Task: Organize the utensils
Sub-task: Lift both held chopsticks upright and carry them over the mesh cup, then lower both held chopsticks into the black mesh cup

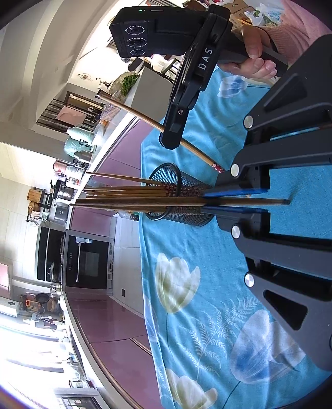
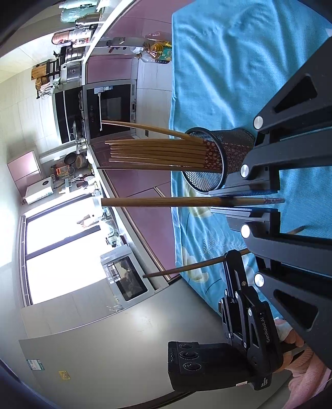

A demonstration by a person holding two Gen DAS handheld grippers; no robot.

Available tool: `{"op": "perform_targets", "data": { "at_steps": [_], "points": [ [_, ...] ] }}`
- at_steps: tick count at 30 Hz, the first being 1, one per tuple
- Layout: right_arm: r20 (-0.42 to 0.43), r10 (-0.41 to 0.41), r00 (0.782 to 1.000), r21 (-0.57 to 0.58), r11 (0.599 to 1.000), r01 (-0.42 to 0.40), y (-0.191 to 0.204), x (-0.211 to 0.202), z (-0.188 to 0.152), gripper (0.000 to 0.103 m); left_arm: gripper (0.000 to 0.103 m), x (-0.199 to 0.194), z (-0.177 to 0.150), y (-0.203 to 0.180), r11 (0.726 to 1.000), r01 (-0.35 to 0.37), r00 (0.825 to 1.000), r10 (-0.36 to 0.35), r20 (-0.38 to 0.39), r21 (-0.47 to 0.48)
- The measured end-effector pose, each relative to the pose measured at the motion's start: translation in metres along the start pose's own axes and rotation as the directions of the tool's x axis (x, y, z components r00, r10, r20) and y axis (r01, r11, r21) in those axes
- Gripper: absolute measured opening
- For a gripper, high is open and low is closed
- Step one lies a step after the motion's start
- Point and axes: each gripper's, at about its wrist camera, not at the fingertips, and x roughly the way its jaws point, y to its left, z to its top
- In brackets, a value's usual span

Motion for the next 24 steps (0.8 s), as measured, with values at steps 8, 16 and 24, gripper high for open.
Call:
{"op": "perform_targets", "data": {
  "at_steps": [8, 16, 24],
  "points": [
    [0.021, -0.007, 1.0, -0.005, 1.0, 0.007, -0.002, -0.007, 0.006, 0.006, 0.008, -0.002, 0.007, -0.002, 1.0, 0.003, 1.0, -0.003, 0.013, 0.006],
    [0.049, -0.015, 0.999, -0.015, 1.0, 0.015, -0.003, -0.015, 0.016, 0.006, 0.008, -0.005, 0.017, -0.006, 1.0, 0.002, 0.999, -0.003, 0.037, 0.02],
    [0.063, -0.016, 0.998, -0.029, 0.999, 0.018, -0.002, -0.018, 0.023, 0.006, 0.008, -0.009, 0.028, -0.014, 0.999, 0.004, 0.998, -0.006, 0.061, 0.039]
  ]
}}
